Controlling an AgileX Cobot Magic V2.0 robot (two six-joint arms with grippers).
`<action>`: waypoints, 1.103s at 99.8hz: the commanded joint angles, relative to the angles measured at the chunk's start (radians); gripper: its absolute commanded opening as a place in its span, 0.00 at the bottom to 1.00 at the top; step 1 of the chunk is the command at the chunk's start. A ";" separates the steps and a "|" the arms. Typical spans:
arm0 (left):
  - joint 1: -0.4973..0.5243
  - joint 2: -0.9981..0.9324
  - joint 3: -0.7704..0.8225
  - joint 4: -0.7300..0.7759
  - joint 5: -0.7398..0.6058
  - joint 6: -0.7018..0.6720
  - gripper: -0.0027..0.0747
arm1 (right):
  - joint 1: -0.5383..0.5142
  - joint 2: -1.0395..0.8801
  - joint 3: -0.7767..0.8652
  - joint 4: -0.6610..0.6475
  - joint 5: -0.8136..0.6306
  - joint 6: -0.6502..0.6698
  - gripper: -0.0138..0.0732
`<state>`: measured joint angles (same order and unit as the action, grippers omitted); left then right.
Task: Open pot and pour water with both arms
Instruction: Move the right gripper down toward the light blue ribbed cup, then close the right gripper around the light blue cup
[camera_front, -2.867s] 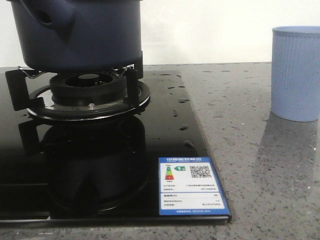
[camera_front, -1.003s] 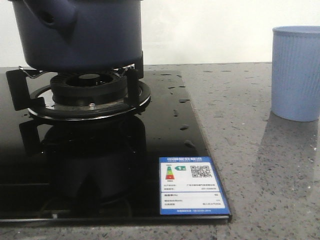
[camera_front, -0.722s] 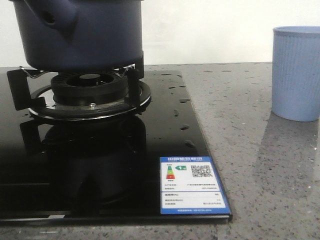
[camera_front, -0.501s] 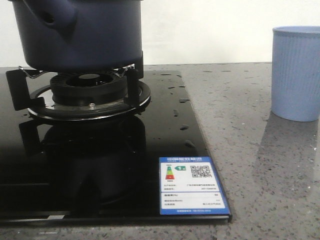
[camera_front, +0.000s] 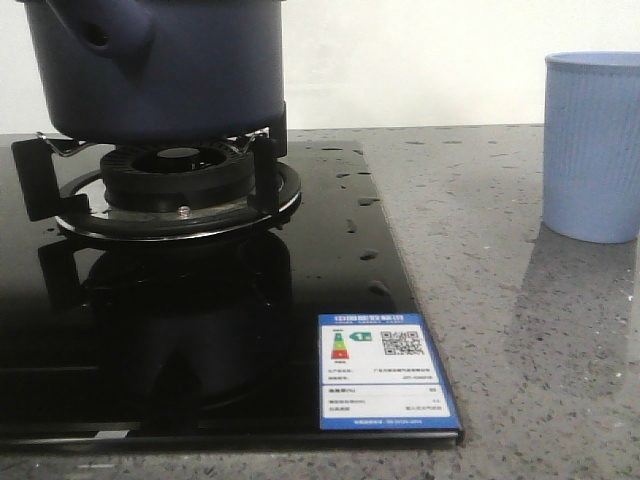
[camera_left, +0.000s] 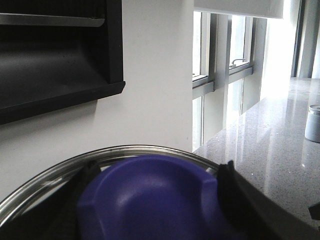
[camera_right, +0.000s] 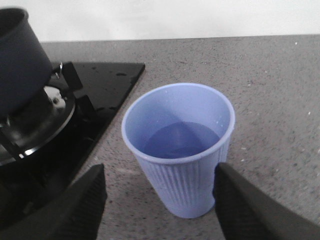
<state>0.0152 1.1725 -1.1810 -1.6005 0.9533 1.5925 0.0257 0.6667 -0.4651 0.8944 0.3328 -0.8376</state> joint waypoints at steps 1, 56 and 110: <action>0.001 -0.026 -0.039 -0.104 0.008 -0.009 0.38 | -0.002 0.008 -0.033 0.025 -0.055 -0.119 0.68; 0.001 -0.026 -0.039 -0.104 0.023 -0.009 0.38 | 0.190 0.141 -0.040 0.025 -0.232 -0.230 0.83; 0.001 -0.026 -0.039 -0.104 0.030 -0.009 0.38 | 0.190 0.130 -0.034 0.112 -0.245 -0.230 0.83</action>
<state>0.0152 1.1725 -1.1810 -1.6040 0.9750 1.5908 0.2152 0.8171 -0.4756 0.9823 0.1176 -1.0632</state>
